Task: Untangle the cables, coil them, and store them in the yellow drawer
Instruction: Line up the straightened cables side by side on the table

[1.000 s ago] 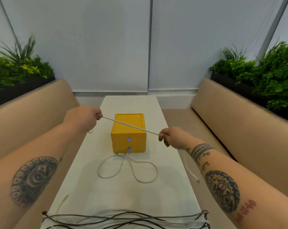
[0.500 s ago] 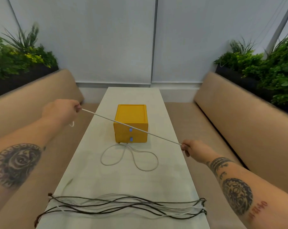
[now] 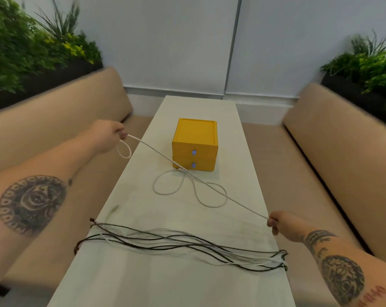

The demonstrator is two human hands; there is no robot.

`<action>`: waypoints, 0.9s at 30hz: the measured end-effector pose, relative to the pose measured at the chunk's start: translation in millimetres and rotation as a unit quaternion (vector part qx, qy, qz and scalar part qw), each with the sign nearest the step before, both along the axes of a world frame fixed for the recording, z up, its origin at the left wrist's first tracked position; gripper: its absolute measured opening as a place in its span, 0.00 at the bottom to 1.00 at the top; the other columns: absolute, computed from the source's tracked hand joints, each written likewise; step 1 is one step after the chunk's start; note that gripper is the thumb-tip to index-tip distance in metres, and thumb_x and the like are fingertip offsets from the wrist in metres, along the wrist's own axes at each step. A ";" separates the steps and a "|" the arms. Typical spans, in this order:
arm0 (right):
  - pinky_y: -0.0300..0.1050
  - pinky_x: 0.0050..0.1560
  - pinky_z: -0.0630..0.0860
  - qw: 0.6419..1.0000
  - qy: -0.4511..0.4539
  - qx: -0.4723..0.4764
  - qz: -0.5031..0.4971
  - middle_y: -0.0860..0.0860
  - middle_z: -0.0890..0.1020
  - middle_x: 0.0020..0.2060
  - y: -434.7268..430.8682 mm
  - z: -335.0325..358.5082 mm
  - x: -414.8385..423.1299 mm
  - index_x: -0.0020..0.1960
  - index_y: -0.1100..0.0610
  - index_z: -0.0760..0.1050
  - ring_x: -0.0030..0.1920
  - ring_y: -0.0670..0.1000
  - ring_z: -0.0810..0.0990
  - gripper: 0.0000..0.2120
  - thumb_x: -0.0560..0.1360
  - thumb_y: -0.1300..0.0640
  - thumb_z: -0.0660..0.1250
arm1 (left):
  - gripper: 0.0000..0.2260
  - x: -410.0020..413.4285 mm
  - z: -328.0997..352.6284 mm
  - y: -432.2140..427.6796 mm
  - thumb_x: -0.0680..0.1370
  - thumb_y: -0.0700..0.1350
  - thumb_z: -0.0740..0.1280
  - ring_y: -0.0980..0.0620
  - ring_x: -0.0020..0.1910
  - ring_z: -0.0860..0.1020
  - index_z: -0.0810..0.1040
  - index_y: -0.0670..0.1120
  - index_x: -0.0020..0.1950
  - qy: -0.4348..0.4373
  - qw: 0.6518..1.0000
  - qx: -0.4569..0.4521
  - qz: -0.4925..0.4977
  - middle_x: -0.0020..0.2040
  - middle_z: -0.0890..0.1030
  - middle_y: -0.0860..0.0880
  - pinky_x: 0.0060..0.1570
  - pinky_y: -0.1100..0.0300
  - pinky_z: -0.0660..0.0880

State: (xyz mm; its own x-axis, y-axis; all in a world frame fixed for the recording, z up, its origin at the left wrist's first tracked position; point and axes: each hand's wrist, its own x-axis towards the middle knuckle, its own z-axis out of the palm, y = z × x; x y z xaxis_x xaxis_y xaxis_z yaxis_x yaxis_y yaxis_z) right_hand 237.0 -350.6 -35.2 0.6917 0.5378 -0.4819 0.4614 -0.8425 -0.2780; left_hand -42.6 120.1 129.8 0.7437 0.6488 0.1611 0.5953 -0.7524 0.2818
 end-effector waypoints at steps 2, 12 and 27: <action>0.37 0.48 0.73 0.997 -0.005 -0.060 0.050 0.44 0.82 0.50 3.9 -6.0 -7.7 0.52 0.49 0.78 0.48 0.45 0.78 0.11 0.83 0.54 0.57 | 0.10 -0.2 4.0 -24.6 0.82 0.45 0.64 0.47 0.45 0.76 0.81 0.49 0.44 0.012 0.999 -0.032 -0.016 0.39 0.79 0.52 0.46 0.58 0.69; 0.44 0.61 0.70 0.937 0.039 0.312 0.151 0.46 0.77 0.63 191.7 92.4 -121.0 0.74 0.52 0.68 0.62 0.47 0.75 0.23 0.82 0.44 0.61 | 0.13 22.9 -10.2 -68.9 0.82 0.45 0.63 0.52 0.46 0.81 0.81 0.55 0.40 -0.010 0.977 -0.159 -0.141 0.38 0.84 0.53 0.50 0.52 0.77; 0.48 0.40 0.67 0.905 0.053 0.415 -0.073 0.49 0.76 0.33 226.2 90.7 -103.8 0.38 0.53 0.81 0.38 0.53 0.72 0.12 0.78 0.54 0.65 | 0.13 -94.0 -72.0 35.1 0.82 0.45 0.65 0.47 0.39 0.76 0.79 0.54 0.38 0.024 0.985 -0.168 0.017 0.38 0.81 0.48 0.38 0.58 0.71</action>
State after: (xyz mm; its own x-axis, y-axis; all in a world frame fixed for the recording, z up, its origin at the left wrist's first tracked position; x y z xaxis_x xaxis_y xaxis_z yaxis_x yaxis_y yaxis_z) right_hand 133.1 -124.4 55.5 0.7581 0.6517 -0.0216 0.2959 -0.3733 -0.8792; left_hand -136.6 155.1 57.8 0.7220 0.6842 -0.1027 0.6377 -0.6005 0.4824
